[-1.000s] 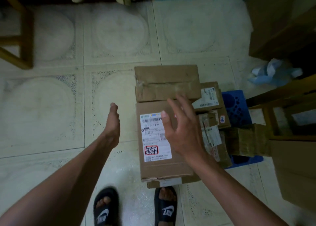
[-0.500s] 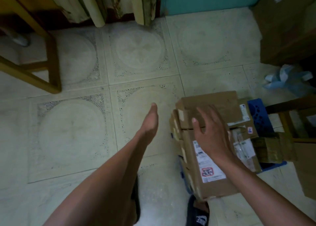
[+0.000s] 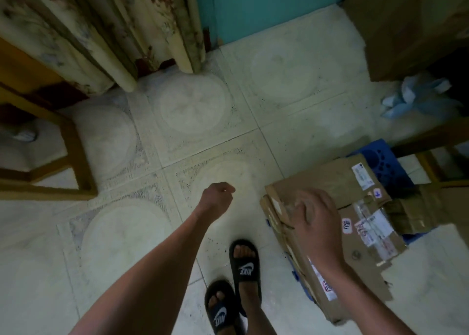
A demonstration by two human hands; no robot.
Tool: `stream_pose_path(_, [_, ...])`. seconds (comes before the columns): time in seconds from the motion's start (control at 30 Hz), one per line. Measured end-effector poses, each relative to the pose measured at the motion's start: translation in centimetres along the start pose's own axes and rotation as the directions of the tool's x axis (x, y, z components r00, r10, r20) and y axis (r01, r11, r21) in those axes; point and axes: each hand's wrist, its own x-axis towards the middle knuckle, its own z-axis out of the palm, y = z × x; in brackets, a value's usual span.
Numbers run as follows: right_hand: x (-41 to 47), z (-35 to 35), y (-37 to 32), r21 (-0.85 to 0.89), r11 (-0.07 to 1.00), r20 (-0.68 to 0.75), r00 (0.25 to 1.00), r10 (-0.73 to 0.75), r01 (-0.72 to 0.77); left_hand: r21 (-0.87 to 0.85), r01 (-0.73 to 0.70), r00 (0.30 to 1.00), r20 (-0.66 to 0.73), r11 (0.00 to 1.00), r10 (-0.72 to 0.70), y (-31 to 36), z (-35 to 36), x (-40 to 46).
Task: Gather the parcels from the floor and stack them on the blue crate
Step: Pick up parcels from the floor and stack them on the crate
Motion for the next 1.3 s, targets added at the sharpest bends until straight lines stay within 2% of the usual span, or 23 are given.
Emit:
stream_pose_path(0.13, [-0.8,0.8,-0.7,0.223,0.963,0.016,0.988,0.153,-0.153,0.1,-0.074,0.996,0.061,0.992,0.068,2.4,0.6,3.3])
stream_pose_path(0.23, [-0.9,2.7,-0.8,0.362,0.871,0.091,0.942,0.322,-0.333,0.227,-0.093,0.988,0.14,0.969,0.062,3.5,1.9,5.3])
stream_pose_path(0.3, [-0.7,4.0,-1.2,0.417,0.823,0.071,0.917,0.393,-0.386,0.273,-0.109,0.98,0.193,0.956,0.056,4.1,2.8,6.4])
stream_pose_path(0.47, [1.2,5.7,-2.7,0.494,0.778,-0.104,0.862,0.496,-0.388,0.454,-0.228,0.941,0.331,0.861,0.075,6.3,4.6,8.2])
stream_pose_path(0.6, [2.9,6.5,-3.5,0.504,0.77,-0.226,0.801,0.555,-0.391,0.444,-0.306,0.855,0.517,0.842,0.038,7.0,4.7,8.8])
stream_pose_path(0.7, [3.3,7.0,-3.7,0.59,0.717,-0.269,0.747,0.608,-0.371,0.509,-0.359,0.82,0.572,0.782,0.005,7.3,5.1,8.7])
stream_pose_path(0.83, [3.4,8.4,-2.7,0.6,0.716,-0.332,0.703,0.629,-0.357,0.472,-0.437,0.754,0.656,0.766,0.026,6.3,6.0,8.7])
stream_pose_path(1.03, [2.2,8.9,-1.6,0.596,0.718,-0.399,0.644,0.653,-0.36,0.401,-0.381,0.757,0.653,0.833,0.031,4.8,6.6,8.2])
stream_pose_path(1.23, [-0.8,8.3,-0.6,0.631,0.694,-0.478,0.532,0.699,-0.345,0.371,-0.315,0.855,0.51,0.873,0.092,4.7,8.2,8.1])
stream_pose_path(1.3, [-2.3,7.9,-0.2,0.616,0.702,-0.511,0.496,0.702,-0.358,0.325,-0.291,0.862,0.497,0.9,0.1,5.3,8.7,8.2])
